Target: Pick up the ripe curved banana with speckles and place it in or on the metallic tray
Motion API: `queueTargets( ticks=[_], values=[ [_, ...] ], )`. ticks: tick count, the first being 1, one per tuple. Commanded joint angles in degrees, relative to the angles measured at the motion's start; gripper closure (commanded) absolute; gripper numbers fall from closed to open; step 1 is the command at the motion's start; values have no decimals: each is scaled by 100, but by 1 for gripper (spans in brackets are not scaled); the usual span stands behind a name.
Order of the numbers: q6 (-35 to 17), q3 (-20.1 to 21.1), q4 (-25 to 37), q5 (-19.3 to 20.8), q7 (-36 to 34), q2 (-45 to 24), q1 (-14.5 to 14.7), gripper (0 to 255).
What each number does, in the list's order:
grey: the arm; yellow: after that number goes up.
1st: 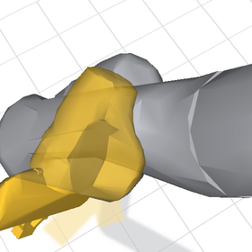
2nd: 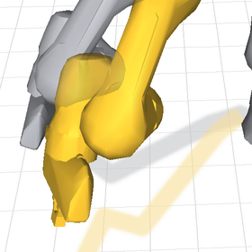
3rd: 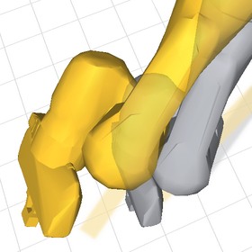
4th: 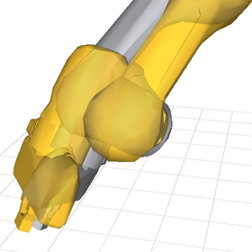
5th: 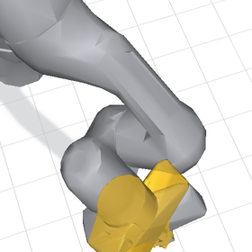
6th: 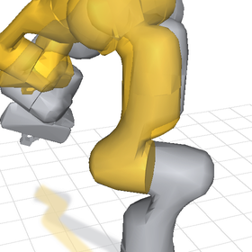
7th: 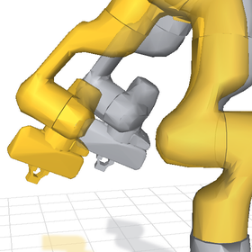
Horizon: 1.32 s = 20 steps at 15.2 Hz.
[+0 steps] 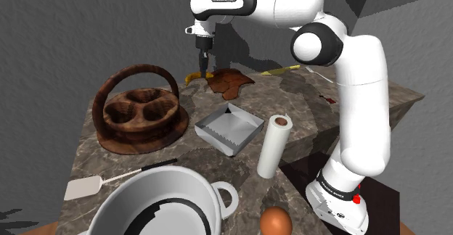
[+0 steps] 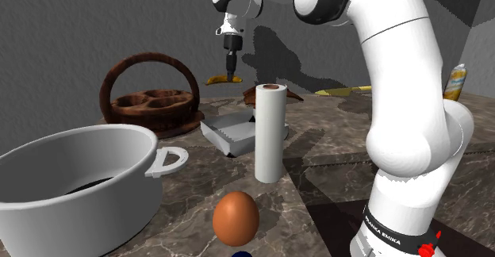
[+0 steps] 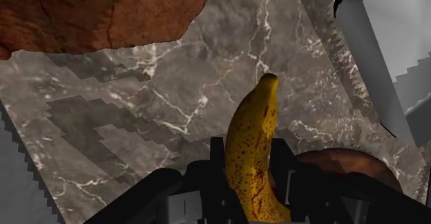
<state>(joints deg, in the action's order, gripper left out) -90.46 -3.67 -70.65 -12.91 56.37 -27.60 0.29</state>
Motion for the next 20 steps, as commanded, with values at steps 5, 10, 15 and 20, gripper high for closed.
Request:
queueTargets(
  ticks=[5,10,15,20],
  values=[
    [-579,18,-1952,57,-62,1397,187,255],
    [-959,90,-3486,94,-196,2588,321,255],
    [-1149,207,-4750,95,-384,3706,423,255],
    [-1174,335,-5654,55,-571,4624,495,255]
  ],
)
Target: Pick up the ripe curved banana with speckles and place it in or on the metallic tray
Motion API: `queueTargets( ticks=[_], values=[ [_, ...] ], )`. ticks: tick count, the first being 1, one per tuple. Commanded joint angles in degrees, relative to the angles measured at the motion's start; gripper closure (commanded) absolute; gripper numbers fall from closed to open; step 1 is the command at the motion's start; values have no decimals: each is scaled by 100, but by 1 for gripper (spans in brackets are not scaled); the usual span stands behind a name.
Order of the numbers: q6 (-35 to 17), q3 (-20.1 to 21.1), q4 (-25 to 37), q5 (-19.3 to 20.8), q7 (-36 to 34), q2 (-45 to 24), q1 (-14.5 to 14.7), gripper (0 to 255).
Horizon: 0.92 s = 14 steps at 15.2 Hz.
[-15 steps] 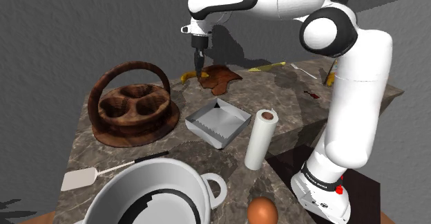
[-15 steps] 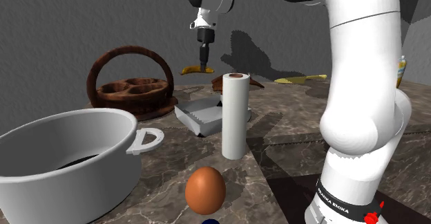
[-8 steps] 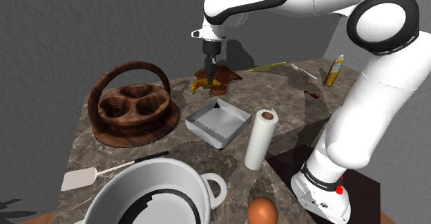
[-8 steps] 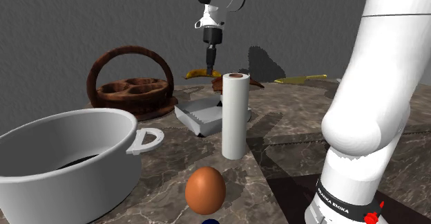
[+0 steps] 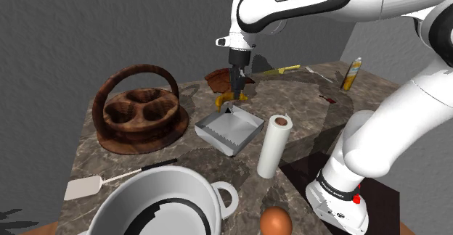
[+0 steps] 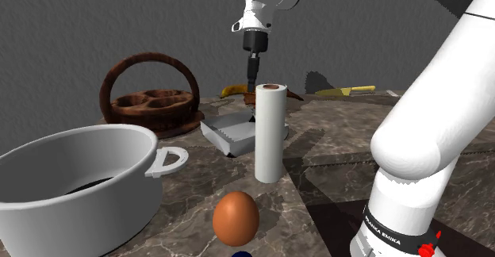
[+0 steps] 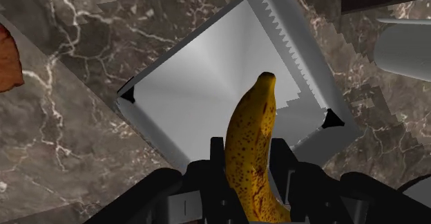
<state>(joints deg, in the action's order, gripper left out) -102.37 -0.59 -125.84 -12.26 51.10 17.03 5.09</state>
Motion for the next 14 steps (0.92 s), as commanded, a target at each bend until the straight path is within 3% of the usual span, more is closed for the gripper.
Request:
queueTargets(
  ticks=[1,14],
  values=[
    [-60,29,-202,-14,-30,149,16,255],
    [-1069,52,-960,-101,174,-120,36,255]
  ],
)
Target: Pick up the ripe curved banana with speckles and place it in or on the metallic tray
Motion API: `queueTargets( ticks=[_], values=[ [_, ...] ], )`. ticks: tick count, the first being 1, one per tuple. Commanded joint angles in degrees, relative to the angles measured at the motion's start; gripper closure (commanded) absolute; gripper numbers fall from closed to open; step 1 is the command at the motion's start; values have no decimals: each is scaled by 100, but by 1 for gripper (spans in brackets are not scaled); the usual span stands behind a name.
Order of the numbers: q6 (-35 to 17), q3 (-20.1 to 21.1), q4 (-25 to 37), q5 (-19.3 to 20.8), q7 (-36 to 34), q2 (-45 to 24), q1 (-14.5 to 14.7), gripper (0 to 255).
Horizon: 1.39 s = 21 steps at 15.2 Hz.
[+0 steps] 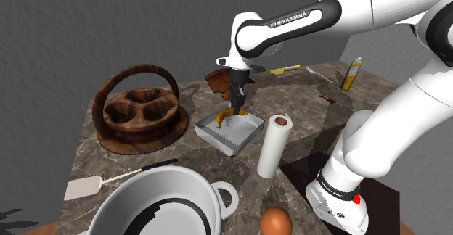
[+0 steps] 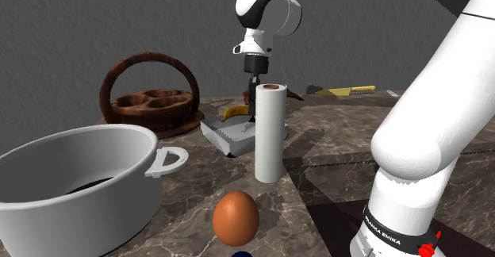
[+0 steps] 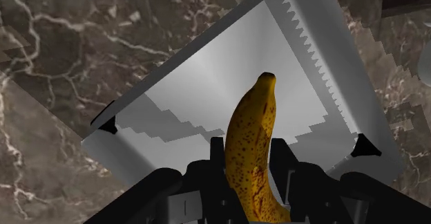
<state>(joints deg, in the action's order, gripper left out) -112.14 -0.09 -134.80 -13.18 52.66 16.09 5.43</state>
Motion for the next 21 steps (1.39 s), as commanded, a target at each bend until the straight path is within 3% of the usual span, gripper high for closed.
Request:
queueTargets(
  ticks=[1,8,9,14,18,21],
  values=[
    [-176,4,-117,-19,37,-58,5,255],
    [-176,4,-117,-19,37,-58,5,255],
    [-176,3,-117,-19,37,-58,5,0],
    [-175,3,-117,-19,37,-58,5,0],
    [569,-85,485,89,-6,75,-65,0],
    [569,-86,485,89,-6,75,-65,0]
  ],
)
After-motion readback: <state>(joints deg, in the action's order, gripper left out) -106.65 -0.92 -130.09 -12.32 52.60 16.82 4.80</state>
